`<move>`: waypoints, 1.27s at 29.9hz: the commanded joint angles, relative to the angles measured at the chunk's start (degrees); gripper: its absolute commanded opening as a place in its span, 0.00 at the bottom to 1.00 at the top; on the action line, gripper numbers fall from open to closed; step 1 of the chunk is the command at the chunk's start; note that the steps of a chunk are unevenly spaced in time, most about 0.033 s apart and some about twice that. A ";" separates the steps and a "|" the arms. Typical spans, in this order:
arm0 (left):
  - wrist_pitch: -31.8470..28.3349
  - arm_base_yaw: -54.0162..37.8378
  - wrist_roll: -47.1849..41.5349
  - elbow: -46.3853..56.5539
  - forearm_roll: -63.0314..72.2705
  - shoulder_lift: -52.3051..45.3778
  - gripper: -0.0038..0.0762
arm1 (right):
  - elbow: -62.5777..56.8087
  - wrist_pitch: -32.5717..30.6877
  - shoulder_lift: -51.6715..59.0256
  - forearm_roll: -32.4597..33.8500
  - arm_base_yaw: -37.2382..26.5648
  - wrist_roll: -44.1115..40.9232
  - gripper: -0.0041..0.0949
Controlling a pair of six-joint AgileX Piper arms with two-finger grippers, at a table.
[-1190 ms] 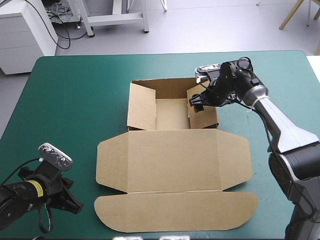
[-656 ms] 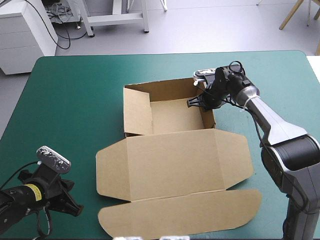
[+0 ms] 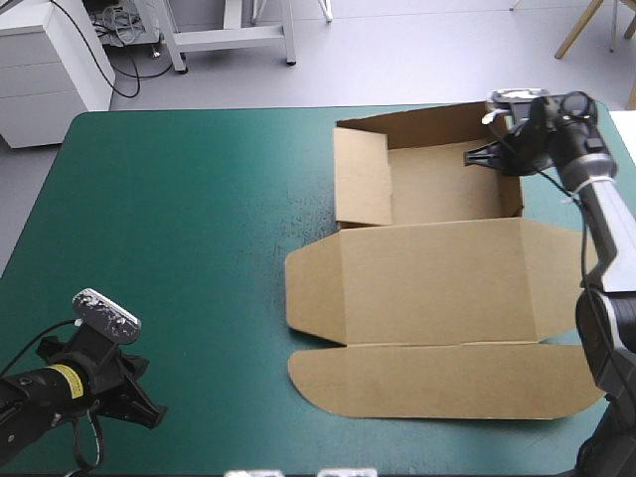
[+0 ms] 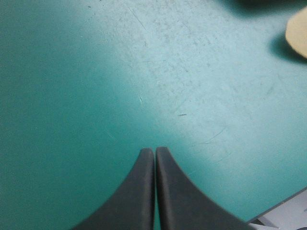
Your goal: Fold the box
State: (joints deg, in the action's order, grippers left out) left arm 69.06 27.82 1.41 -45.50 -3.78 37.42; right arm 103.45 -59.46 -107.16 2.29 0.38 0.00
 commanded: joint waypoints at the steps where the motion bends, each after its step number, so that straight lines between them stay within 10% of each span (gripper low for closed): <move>1: -2.66 0.41 -0.49 -1.27 0.09 0.05 0.04 | 1.87 1.75 3.94 0.74 -7.73 0.00 0.02; 12: -2.66 0.41 -0.49 -1.27 -1.47 0.05 0.04 | 0.41 0.15 3.13 0.24 -25.86 0.42 0.02; 25: -2.66 0.41 -0.49 -1.27 -1.63 0.05 0.04 | 0.41 -0.75 1.14 -5.51 -28.25 5.52 0.07; 29: -2.55 0.41 -0.49 -1.27 -1.63 0.05 0.04 | 0.41 0.02 1.14 -5.28 -28.25 6.17 0.30; 35: -2.55 0.41 -0.49 -1.27 -1.63 0.05 0.04 | 0.52 -0.77 1.14 -5.28 -28.25 6.41 0.93; 38: -2.55 0.41 -0.49 -1.27 -1.63 0.05 0.04 | 0.63 -1.91 1.14 -5.28 -28.25 6.41 1.00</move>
State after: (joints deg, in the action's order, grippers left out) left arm 68.92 27.82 1.41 -45.37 -5.24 37.42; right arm 102.25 -62.00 -109.07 -3.06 -27.45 5.85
